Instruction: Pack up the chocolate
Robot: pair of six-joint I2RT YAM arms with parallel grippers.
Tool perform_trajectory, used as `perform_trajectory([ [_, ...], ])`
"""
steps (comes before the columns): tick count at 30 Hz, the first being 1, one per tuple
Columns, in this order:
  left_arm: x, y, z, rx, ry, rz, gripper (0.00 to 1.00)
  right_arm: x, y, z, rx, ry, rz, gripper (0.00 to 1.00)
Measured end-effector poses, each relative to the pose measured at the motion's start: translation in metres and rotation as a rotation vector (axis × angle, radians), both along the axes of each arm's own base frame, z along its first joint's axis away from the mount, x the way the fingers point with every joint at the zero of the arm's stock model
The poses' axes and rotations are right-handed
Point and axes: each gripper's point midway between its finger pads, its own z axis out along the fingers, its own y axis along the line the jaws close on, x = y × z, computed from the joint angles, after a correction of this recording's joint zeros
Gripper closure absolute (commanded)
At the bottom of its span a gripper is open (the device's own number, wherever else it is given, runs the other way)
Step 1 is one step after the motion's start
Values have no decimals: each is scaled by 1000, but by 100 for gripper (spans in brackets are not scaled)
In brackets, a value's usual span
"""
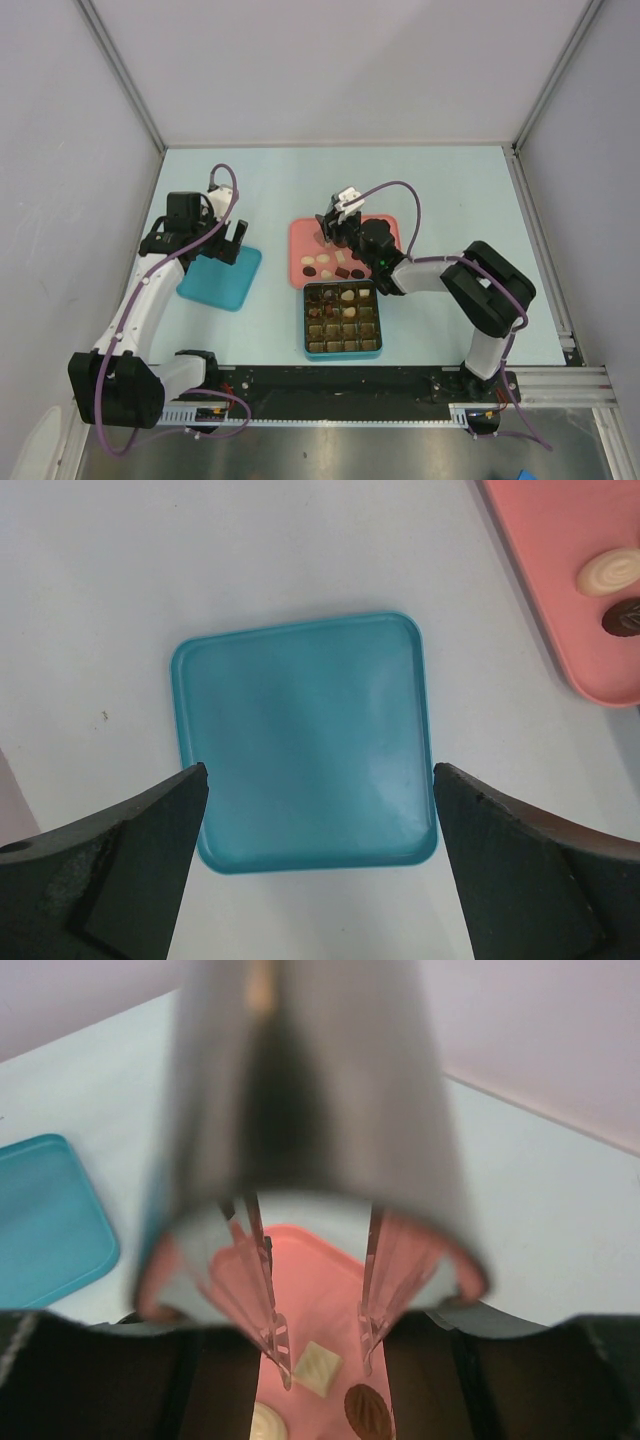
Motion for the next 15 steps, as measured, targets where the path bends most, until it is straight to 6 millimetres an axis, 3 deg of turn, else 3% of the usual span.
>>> perform_trajectory([
  [5, 0, 0, 0, 1, 0, 1, 0, 1, 0, -6, -5, 13, 4, 52],
  [15, 0, 1, 0, 5, 0, 4, 0, 1, 2, -12, 10, 48, 19, 67],
])
